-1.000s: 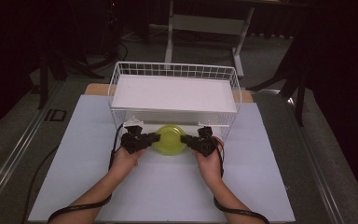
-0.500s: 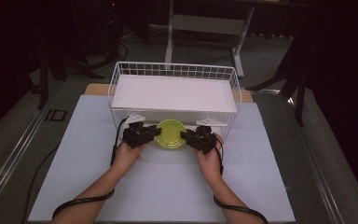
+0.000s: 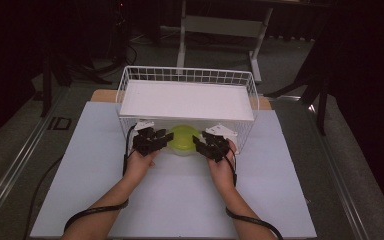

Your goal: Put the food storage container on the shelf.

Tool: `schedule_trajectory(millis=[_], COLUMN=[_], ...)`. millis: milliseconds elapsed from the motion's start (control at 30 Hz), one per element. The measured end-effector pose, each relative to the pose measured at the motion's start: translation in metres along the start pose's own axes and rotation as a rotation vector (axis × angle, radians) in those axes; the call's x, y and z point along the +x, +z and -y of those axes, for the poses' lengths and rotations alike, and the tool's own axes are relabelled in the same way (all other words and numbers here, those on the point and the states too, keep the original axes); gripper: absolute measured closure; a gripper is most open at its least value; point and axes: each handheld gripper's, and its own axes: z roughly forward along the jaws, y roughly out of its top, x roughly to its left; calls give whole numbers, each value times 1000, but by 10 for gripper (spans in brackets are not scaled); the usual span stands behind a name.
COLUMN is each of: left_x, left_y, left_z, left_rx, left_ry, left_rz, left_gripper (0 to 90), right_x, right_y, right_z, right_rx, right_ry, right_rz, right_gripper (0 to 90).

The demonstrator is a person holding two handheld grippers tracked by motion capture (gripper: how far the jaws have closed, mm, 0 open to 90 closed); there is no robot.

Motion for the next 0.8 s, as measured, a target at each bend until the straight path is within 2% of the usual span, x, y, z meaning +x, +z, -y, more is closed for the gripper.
schedule_trajectory(millis=[33, 200, 300, 367, 400, 467, 500, 567, 633, 733, 767, 800], left_x=[-1, -6, -8, -10, -11, -14, -15, -19, -21, -24, -23, -23], left_y=[-1, -12, -21, -27, -30, -36, -40, -49, -56, -67, -71, -71], left_z=[0, 0, 3, 5, 6, 8, 9, 12, 14, 18, 20, 20], left_rx=[-6, -23, -16, -6, -9, -8, -5, -2, -4, -11, -8, -8], left_ry=[-13, 11, 6, 33, 32, 45, 58, 85, 95, 85, 95, 95], left_rz=[8, 28, 35, 34, 39, 42, 44, 48, 52, 64, 94, 94], left_gripper=[568, 549, 549, 549, 549, 543, 513, 509, 508, 429, 392, 335], right_x=[1, 5, 9, 12, 13, 16, 17, 20, 21, 25, 26, 27], right_y=[0, -10, -17, -21, -23, -27, -29, -33, -37, -41, -42, -43], right_z=[0, -4, -3, 0, 1, 3, 5, 6, 7, 10, 11, 12], right_rx=[-3, -17, -21, -19, -18, -12, -11, -6, -1, 4, 6, 7], right_ry=[-7, -1, 9, 28, 30, 27, 25, 19, 25, 19, 14, 12], right_rz=[-2, -35, -57, -74, -81, -87, -93, -105, -134, -140, -142, -135], right_gripper=[533, 514, 516, 517, 518, 525, 526, 527, 523, 511, 511, 510])
